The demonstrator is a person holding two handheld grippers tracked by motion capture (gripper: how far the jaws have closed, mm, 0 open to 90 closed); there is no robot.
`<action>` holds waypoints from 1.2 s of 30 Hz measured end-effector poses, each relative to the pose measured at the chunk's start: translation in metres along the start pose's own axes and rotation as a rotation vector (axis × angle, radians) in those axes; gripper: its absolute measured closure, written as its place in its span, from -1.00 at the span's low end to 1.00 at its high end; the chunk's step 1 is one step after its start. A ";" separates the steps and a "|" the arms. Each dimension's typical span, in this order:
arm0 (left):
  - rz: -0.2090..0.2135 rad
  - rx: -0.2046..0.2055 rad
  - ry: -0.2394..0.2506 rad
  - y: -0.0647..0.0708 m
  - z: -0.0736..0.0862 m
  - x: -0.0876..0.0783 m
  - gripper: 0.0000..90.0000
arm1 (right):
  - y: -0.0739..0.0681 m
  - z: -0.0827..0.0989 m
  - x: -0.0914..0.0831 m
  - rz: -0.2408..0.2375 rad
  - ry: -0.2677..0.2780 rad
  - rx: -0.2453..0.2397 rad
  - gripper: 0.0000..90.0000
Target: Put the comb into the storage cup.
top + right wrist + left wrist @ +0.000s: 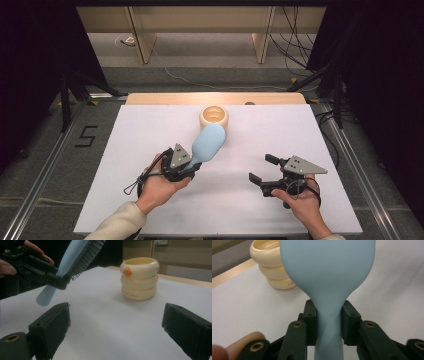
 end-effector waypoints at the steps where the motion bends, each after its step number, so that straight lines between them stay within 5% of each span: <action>1: 0.001 0.001 0.000 0.000 0.000 0.000 0.54 | 0.000 -0.001 0.001 -0.002 0.004 0.002 -0.80; 36: 0.007 0.006 0.034 0.009 -0.005 0.002 0.54 | -0.008 -0.018 0.029 -0.043 0.038 0.021 -0.83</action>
Point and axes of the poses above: each handheld gripper's, and its own axes: x roughly forward along the jaws, z roughly out of its underside, y roughly to its right, the point moved 5 cm from there along x, roughly forward along the jaws, and after that the axes turned 13 degrees about -z, right-handed, at the moved point
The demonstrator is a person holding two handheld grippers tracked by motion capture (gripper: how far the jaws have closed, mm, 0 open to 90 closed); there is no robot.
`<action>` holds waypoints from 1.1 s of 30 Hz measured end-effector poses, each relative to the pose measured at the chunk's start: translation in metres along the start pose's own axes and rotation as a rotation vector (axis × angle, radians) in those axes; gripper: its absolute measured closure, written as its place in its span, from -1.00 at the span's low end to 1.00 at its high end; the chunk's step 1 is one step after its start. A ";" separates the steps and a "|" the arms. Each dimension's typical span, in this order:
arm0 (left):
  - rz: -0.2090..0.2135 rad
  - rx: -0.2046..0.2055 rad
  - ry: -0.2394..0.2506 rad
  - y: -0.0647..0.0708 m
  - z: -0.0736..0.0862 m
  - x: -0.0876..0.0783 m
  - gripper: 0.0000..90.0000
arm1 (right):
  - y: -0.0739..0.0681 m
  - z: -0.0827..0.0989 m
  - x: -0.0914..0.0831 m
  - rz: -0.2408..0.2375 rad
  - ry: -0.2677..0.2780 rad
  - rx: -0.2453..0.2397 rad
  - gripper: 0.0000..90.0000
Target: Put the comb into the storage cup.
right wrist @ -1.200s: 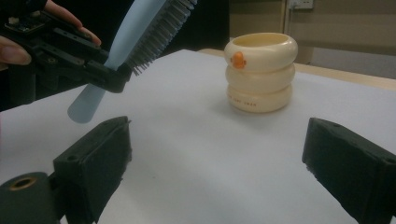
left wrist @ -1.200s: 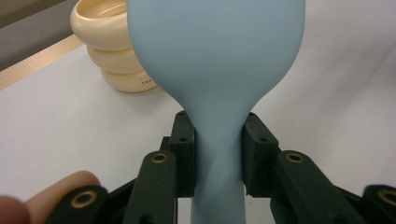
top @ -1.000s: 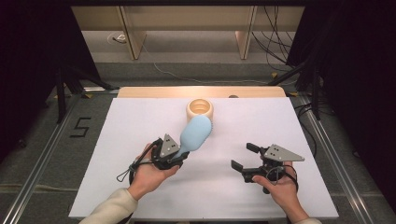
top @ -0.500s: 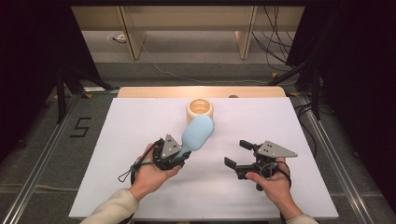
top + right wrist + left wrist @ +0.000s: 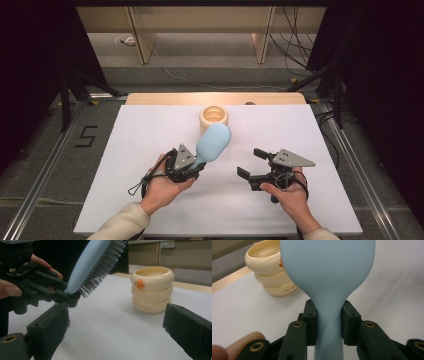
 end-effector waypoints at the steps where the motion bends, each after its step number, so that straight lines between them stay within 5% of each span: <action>1: 0.001 0.002 -0.001 0.000 0.000 0.000 0.54 | 0.000 0.000 0.001 0.001 0.002 0.004 -0.83; 33: 0.002 0.007 0.017 0.005 -0.002 0.001 0.54 | -0.005 -0.010 0.020 -0.032 0.029 0.016 -0.88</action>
Point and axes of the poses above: each handheld gripper's, and its own axes: x roughly forward along the jaws, z roughly out of its underside, y roughly to its right, the point moved 5 cm from there along x, roughly forward along the jaws, and after that the axes turned 13 degrees about -z, right-handed, at the moved point
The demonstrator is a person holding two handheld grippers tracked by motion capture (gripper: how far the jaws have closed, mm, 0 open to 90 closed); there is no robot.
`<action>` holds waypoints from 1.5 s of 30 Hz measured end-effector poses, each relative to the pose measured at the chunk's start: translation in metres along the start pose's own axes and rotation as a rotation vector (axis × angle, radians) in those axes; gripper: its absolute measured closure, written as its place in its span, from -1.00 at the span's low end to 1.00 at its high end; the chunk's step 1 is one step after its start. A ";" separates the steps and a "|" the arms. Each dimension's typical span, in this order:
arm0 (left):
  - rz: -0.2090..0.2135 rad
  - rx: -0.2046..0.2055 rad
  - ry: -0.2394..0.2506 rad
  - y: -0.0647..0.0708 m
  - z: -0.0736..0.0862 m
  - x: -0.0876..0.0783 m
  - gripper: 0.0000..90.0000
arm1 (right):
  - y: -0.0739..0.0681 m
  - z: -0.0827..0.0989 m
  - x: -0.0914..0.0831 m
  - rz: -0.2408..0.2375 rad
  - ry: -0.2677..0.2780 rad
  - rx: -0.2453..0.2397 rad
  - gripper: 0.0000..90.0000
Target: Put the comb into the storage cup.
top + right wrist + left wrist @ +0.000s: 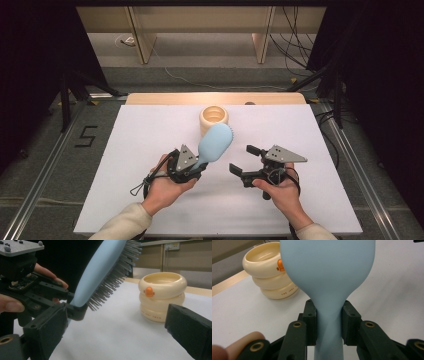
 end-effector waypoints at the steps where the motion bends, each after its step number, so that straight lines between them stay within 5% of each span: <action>1: 0.000 0.001 0.001 0.000 0.000 0.000 0.54 | 0.000 0.000 0.001 -0.001 0.002 0.001 -0.88; 45: 0.021 0.013 0.010 0.013 -0.002 0.002 0.54 | 0.002 -0.010 0.024 -0.017 0.032 0.046 -0.89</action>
Point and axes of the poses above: each handheld gripper's, and its own axes: x roughly forward along the jaws, z roughly out of its underside, y roughly to its right, the point moved 5 cm from there along x, roughly forward along the jaws, and after that the axes turned 13 degrees about -z, right-handed, at the moved point
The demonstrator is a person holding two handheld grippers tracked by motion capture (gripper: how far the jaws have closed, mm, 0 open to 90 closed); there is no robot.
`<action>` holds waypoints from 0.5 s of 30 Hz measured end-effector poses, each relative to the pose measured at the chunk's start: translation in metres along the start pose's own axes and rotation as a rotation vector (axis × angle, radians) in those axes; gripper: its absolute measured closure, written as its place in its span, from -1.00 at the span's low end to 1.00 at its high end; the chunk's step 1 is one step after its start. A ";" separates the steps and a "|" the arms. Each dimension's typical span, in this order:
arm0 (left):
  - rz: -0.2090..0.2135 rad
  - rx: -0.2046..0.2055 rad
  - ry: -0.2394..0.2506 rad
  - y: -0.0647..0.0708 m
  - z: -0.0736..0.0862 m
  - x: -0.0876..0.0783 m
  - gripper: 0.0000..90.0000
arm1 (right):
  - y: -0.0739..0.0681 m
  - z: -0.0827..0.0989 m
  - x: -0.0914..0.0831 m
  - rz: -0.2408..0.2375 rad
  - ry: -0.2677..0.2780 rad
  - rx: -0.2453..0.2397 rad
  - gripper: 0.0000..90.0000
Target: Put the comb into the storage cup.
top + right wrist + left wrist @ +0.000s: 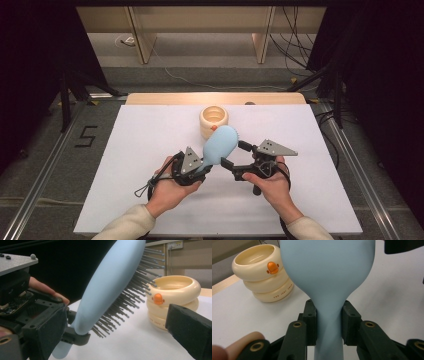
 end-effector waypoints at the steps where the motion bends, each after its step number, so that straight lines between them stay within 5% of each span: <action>1: 0.000 0.000 0.000 0.000 0.000 0.000 0.54 | 0.000 0.000 0.001 0.000 0.002 0.002 -0.89; 15: 0.007 0.006 0.004 0.006 -0.001 0.001 0.54 | 0.003 -0.003 0.007 0.007 0.002 0.017 -0.89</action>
Point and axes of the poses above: each handheld gripper's, and its own axes: x roughly forward along the jaws, z roughly out of its underside, y roughly to its right, the point moved 5 cm from there along x, roughly forward along the jaws, and after that the axes turned 13 degrees about -z, right-handed, at the moved point
